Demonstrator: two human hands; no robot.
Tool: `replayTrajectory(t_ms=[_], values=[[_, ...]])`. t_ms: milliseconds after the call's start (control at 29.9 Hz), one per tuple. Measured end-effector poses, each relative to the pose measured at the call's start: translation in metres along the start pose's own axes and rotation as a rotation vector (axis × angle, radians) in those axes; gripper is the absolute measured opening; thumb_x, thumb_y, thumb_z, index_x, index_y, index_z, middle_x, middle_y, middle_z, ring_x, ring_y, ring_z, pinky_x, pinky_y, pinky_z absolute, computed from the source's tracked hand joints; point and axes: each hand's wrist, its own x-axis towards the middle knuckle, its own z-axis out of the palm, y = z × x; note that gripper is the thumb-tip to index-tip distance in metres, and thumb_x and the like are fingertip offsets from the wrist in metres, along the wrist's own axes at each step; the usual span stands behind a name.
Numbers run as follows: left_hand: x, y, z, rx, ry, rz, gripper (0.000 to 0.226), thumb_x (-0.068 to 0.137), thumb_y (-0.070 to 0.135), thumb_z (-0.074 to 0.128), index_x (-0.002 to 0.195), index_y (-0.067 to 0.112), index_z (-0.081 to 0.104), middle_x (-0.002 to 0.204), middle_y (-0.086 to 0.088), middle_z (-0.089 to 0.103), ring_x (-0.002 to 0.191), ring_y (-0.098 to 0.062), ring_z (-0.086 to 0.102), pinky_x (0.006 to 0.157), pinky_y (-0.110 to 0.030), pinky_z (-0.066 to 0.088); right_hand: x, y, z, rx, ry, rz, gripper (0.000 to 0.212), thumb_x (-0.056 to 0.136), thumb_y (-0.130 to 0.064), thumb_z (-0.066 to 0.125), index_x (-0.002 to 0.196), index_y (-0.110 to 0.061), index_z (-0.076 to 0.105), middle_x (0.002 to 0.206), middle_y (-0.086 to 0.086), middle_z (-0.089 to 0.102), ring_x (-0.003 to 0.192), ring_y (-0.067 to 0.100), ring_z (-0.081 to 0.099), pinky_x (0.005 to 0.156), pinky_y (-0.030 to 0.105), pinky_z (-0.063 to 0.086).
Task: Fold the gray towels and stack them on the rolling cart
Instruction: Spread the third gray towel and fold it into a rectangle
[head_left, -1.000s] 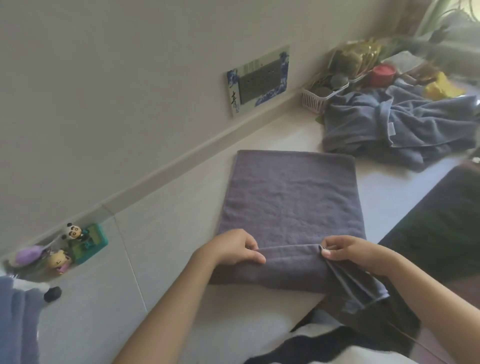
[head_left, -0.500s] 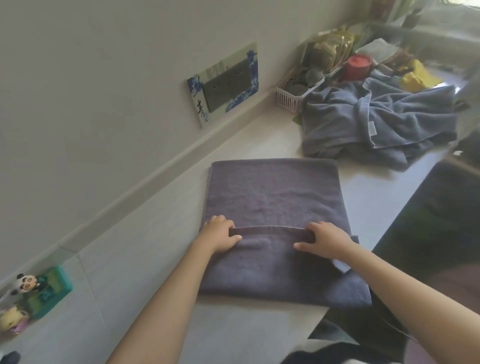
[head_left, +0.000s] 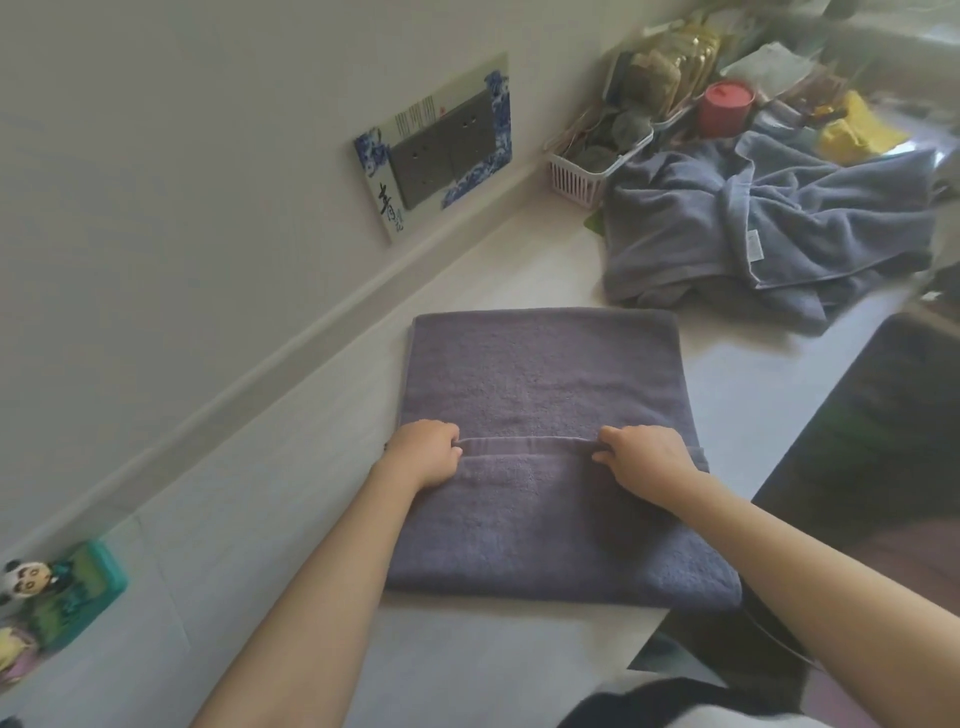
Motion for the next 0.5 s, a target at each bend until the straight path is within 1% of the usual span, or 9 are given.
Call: replayTrajectory(t_ms=[201,268,301,334,368,401,435,468,502], values=[[0.002,0.008,0.009,0.006,0.043,-0.032,0.028,0.097,0.025,0.039,0.113,0.007,0.054,0.123,-0.012,0.052,0.116,-0.029,0.047,0.091,-0.037,0.039,0.002,0.003,0.007,0.009,0.029,0.07,0.031,0.099,-0.042,0.035,0.107,-0.017,0.052,0.106,0.0,0.065,0.097,0.025,0.061,0.062,0.029,0.035],[0.0,0.01,0.012,0.047,0.063,-0.065,0.03,0.098,0.028,0.04,0.117,0.008,0.052,0.125,-0.011,0.049,0.119,-0.029,0.044,0.099,-0.039,0.035,0.002,0.003,0.006,-0.024,-0.001,0.112,0.029,0.1,-0.039,0.035,0.11,-0.017,0.05,0.109,0.002,0.063,0.101,0.026,0.059,0.067,0.031,0.036],[-0.001,0.011,0.014,0.086,0.09,-0.091,0.031,0.098,0.03,0.042,0.12,0.01,0.051,0.126,-0.01,0.049,0.121,-0.028,0.043,0.106,-0.041,0.029,0.001,0.004,0.005,-0.065,0.01,0.132,0.025,0.099,-0.035,0.039,0.111,-0.016,0.05,0.11,0.004,0.062,0.103,0.027,0.058,0.073,0.032,0.037],[-0.004,0.014,0.018,0.115,0.14,-0.124,0.033,0.097,0.032,0.045,0.122,0.012,0.05,0.127,-0.009,0.048,0.122,-0.027,0.042,0.111,-0.045,0.021,-0.001,0.004,0.002,-0.112,0.066,0.15,0.019,0.095,-0.028,0.048,0.108,-0.015,0.052,0.107,0.006,0.063,0.101,0.029,0.057,0.079,0.034,0.038],[-0.008,0.017,0.023,0.121,0.223,-0.161,0.035,0.094,0.032,0.051,0.122,0.013,0.049,0.126,-0.008,0.048,0.123,-0.027,0.042,0.113,-0.05,0.017,-0.004,0.007,0.002,-0.152,0.167,0.162,0.019,0.085,-0.019,0.062,0.102,-0.013,0.056,0.098,0.009,0.063,0.094,0.031,0.058,0.082,0.036,0.04],[-0.014,0.022,0.027,0.111,0.334,-0.191,0.038,0.088,0.031,0.061,0.12,0.012,0.051,0.123,-0.009,0.051,0.12,-0.029,0.045,0.113,-0.054,0.019,-0.008,0.008,0.001,-0.156,0.239,0.171,0.029,0.067,-0.01,0.074,0.092,-0.011,0.06,0.087,0.01,0.063,0.085,0.032,0.057,0.081,0.038,0.043],[-0.018,0.027,0.032,0.082,0.44,-0.191,0.042,0.079,0.027,0.07,0.115,0.009,0.056,0.119,-0.012,0.055,0.116,-0.031,0.051,0.11,-0.057,0.027,-0.012,0.008,0.001,-0.121,0.314,0.16,0.039,0.05,-0.003,0.078,0.085,-0.009,0.062,0.079,0.011,0.062,0.078,0.033,0.057,0.079,0.041,0.045],[-0.022,0.034,0.039,0.038,0.523,-0.148,0.043,0.073,0.024,0.073,0.111,0.006,0.061,0.117,-0.015,0.059,0.113,-0.034,0.055,0.106,-0.057,0.034,-0.016,0.006,0.005,-0.089,0.393,0.132,0.046,0.041,0.0,0.078,0.084,-0.01,0.064,0.079,0.01,0.062,0.078,0.033,0.058,0.081,0.043,0.046],[-0.026,0.043,0.048,-0.016,0.583,-0.076,0.041,0.075,0.024,0.068,0.11,0.004,0.064,0.118,-0.018,0.061,0.113,-0.036,0.057,0.104,-0.056,0.038,-0.022,0.0,0.01,-0.052,0.411,0.092,0.049,0.042,-0.002,0.078,0.089,-0.011,0.066,0.085,0.009,0.065,0.083,0.032,0.06,0.087,0.045,0.046]])
